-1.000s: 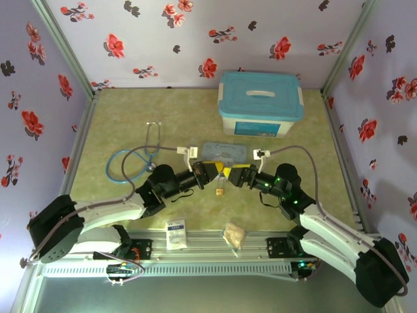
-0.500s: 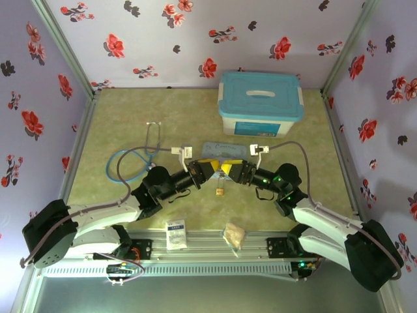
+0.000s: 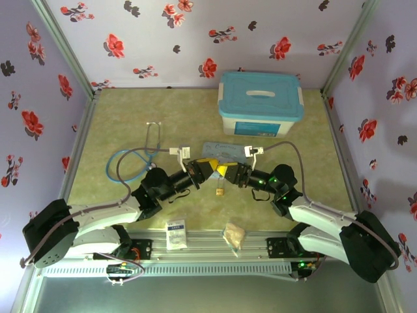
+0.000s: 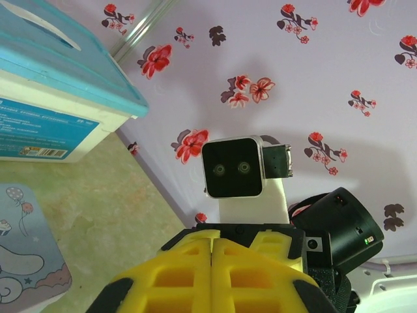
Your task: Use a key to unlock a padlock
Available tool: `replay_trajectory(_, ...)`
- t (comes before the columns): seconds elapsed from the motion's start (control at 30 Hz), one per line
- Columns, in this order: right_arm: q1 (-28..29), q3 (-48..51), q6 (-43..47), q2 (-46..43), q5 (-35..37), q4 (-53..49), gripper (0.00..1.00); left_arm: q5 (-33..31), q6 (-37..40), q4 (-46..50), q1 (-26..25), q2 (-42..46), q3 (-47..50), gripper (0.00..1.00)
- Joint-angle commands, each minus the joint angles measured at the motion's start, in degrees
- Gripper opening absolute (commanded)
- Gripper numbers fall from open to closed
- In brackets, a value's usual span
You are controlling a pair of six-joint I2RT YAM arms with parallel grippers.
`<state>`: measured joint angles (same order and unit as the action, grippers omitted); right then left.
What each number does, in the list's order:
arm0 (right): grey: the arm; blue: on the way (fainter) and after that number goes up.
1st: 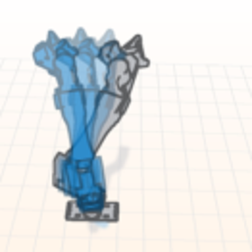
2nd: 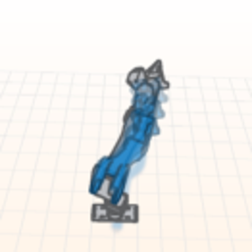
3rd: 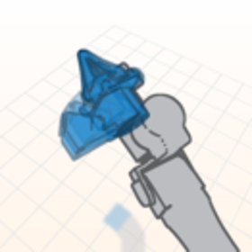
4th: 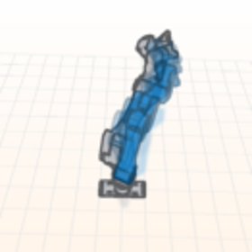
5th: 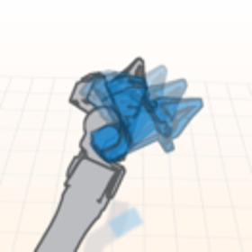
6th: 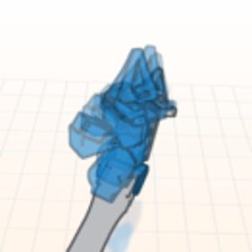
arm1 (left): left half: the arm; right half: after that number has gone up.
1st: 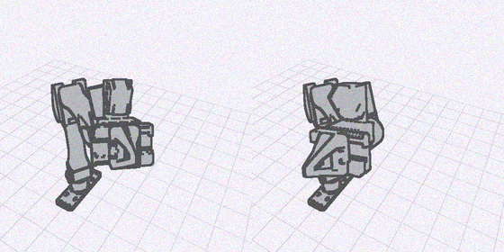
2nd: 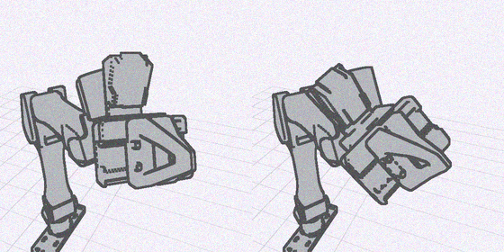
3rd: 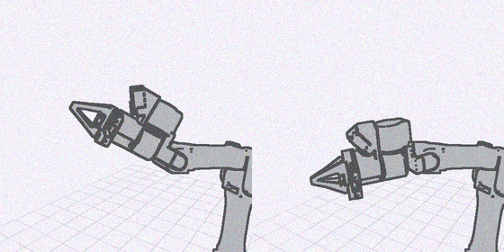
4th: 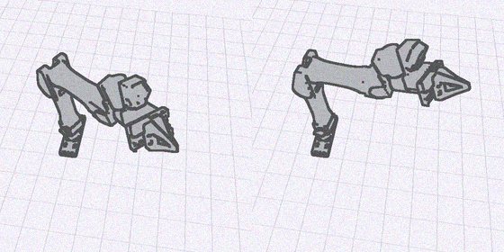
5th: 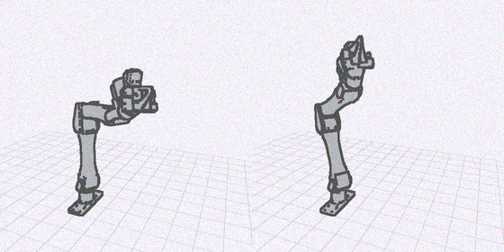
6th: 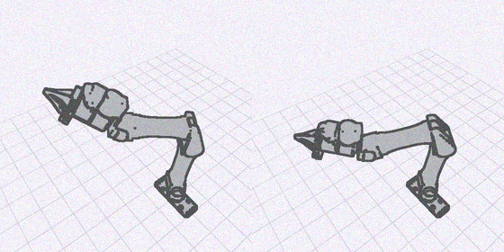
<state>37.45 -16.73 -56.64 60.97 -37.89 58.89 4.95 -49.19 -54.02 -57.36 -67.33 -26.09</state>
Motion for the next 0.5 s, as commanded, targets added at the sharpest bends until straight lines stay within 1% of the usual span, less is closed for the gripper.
replay_trajectory(0.0,0.32,-0.12,0.57,-0.31,0.46,2.80,0.28,-0.89,0.85,-3.09,-0.12,-0.62,0.33,0.00)
replay_trajectory(0.1,0.34,-0.12,0.47,-0.16,0.77,3.21,0.26,-0.87,0.14,-3.97,-0.07,-1.18,0.59,0.00)
replay_trajectory(0.17,0.34,-0.14,0.57,-0.02,0.93,3.33,0.21,-0.89,-0.03,-4.29,-0.09,-1.50,0.84,0.00)
replay_trajectory(0.2,0.34,-0.11,0.57,0.19,0.89,3.42,0.17,-0.84,-0.02,-4.46,-0.12,-1.60,0.93,0.00)
replay_trajectory(0.27,0.34,-0.05,0.48,0.19,0.97,3.51,0.14,-0.95,-0.12,-5.41,-0.12,-1.83,1.23,0.00)
replay_trajectory(0.3,0.34,0.08,0.49,0.19,0.90,3.51,0.10,-1.16,-0.16,-5.57,-0.12,-1.83,1.39,0.00)
replay_trajectory(0.47,0.34,0.48,1.10,-0.36,0.97,1.90,0.02,-2.32,-0.54,-5.40,-0.03,-2.12,1.89,0.00)
